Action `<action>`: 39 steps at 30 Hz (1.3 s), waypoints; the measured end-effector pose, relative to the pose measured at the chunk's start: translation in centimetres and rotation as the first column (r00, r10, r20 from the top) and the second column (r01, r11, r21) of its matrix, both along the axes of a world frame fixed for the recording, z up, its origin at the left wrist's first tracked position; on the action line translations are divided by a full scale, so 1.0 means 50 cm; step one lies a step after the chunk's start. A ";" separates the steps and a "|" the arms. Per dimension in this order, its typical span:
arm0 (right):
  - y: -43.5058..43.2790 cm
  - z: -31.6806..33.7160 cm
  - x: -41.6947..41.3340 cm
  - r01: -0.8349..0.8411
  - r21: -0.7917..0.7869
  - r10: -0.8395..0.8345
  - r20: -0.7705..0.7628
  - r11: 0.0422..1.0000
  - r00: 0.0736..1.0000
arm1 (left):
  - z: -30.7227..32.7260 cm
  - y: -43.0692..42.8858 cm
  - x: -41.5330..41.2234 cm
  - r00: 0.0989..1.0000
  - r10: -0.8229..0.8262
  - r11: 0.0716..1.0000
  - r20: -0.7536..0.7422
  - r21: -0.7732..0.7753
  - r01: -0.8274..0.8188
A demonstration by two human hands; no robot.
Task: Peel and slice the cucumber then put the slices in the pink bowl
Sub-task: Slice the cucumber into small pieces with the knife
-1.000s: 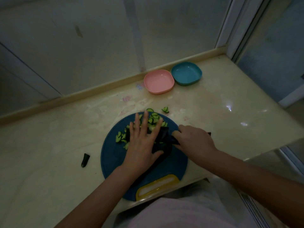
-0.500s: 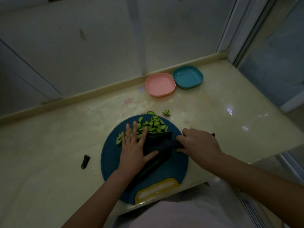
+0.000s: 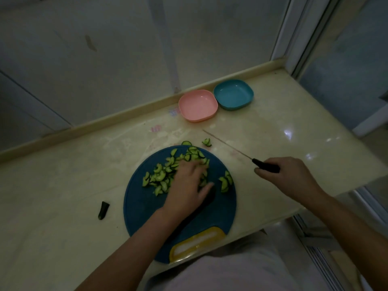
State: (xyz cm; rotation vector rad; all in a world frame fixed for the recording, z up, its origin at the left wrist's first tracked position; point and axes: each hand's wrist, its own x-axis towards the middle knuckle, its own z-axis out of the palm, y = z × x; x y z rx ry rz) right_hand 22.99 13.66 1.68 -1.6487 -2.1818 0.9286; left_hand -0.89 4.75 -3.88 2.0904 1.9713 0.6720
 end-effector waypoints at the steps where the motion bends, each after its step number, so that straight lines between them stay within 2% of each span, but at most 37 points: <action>1: 0.002 -0.005 -0.001 0.035 -0.013 -0.035 -0.014 0.999 0.999 | 0.001 0.013 0.020 0.993 -0.115 0.992 0.022 -0.043 0.116; 3: 0.005 -0.014 -0.002 0.092 -0.026 -0.093 -0.021 0.995 0.995 | -0.011 0.037 0.056 0.947 -0.320 0.939 0.010 -0.129 0.318; 5: 0.006 -0.021 -0.002 0.136 -0.044 -0.137 -0.035 0.990 0.990 | -0.028 0.064 0.076 0.894 -0.444 0.882 -0.052 -0.203 0.426; 8: 0.003 -0.029 -0.003 0.169 -0.077 -0.174 -0.067 0.983 0.983 | -0.042 0.091 0.079 0.836 -0.541 0.831 -0.099 -0.217 0.512; 10: -0.001 -0.034 -0.003 0.174 -0.094 -0.181 -0.075 0.980 0.981 | -0.047 0.097 0.064 0.839 -0.538 0.837 -0.081 -0.172 0.520; 12: -0.008 -0.036 -0.005 0.168 -0.118 -0.179 -0.086 0.979 0.980 | -0.051 0.099 0.043 0.869 -0.490 0.867 -0.071 -0.150 0.476; 16: -0.021 -0.043 -0.017 0.143 -0.134 -0.153 -0.072 0.981 0.986 | -0.041 0.105 0.010 0.947 -0.301 0.949 -0.110 -0.137 0.285; 19: -0.030 -0.048 -0.024 0.135 -0.150 -0.149 -0.088 0.980 0.985 | -0.034 0.117 0.012 0.954 -0.195 0.971 -0.227 -0.182 0.155; 22: -0.040 -0.054 -0.027 0.132 -0.171 -0.149 -0.088 0.976 0.985 | -0.033 0.125 0.007 0.943 -0.099 0.992 -0.317 -0.109 0.067; 27: -0.079 -0.073 -0.022 0.138 -0.199 -0.153 -0.063 0.970 0.986 | -0.037 0.087 0.013 0.985 -0.073 0.994 -0.155 0.066 0.084; 30: -0.102 -0.084 -0.019 0.140 -0.215 -0.152 -0.042 0.966 0.987 | -0.023 0.034 0.015 1.000 0.004 0.988 -0.020 0.157 -0.001; 32: -0.115 -0.089 -0.020 0.138 -0.226 -0.151 -0.041 0.964 0.988 | -0.023 -0.008 0.008 0.998 0.060 0.990 0.025 0.126 -0.063; 39: -0.134 -0.108 -0.034 0.091 -0.309 -0.124 -0.088 0.947 0.988 | -0.066 -0.114 0.003 0.983 0.177 0.968 -0.041 -0.175 -0.181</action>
